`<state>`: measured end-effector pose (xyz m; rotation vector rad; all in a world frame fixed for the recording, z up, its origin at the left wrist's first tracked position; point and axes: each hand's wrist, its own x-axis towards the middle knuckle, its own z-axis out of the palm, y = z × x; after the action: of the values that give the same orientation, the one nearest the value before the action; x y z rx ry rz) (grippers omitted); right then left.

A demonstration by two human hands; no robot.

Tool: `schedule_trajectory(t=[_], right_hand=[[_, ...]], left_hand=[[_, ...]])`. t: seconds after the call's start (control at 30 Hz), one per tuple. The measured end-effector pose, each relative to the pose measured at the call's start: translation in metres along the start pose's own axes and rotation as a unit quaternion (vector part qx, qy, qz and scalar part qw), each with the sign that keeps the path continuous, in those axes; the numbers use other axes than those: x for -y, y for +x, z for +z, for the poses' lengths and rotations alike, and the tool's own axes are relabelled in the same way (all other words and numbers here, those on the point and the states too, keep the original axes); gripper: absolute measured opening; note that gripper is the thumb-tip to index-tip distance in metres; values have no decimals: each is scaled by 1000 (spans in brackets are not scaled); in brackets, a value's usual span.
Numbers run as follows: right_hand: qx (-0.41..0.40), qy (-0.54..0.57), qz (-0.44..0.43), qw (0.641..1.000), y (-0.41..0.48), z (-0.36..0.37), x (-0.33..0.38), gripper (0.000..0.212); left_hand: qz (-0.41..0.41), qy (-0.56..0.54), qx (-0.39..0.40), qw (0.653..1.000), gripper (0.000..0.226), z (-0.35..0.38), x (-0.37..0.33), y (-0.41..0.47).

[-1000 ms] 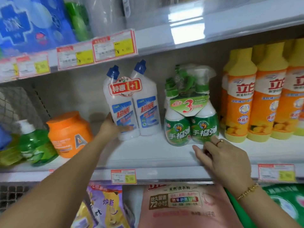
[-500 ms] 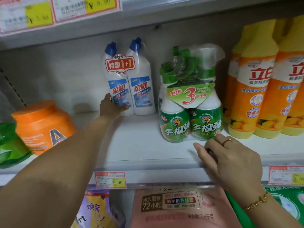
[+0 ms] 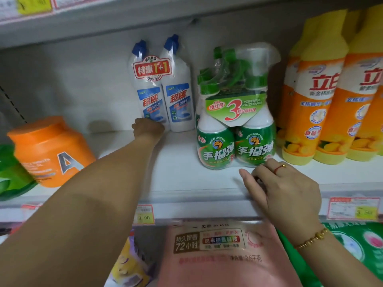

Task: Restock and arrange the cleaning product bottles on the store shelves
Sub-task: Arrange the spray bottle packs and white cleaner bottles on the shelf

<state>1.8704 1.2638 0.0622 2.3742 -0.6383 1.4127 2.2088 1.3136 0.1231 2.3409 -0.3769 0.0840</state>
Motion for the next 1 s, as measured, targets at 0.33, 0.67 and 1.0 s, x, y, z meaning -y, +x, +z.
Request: schedule_trajectory(t=[0.33, 0.67, 1.0], right_hand=[[44, 45, 48, 997, 6, -11, 10, 50], [299, 495, -99, 810, -64, -64, 188, 34], [696, 269, -310, 589, -185, -69, 288, 58]], left_hand=[[242, -30, -50, 969, 44, -141, 41, -186], [-21, -81, 4, 997, 39, -232, 272, -407], [-235, -179, 70, 953, 73, -129, 425, -556]])
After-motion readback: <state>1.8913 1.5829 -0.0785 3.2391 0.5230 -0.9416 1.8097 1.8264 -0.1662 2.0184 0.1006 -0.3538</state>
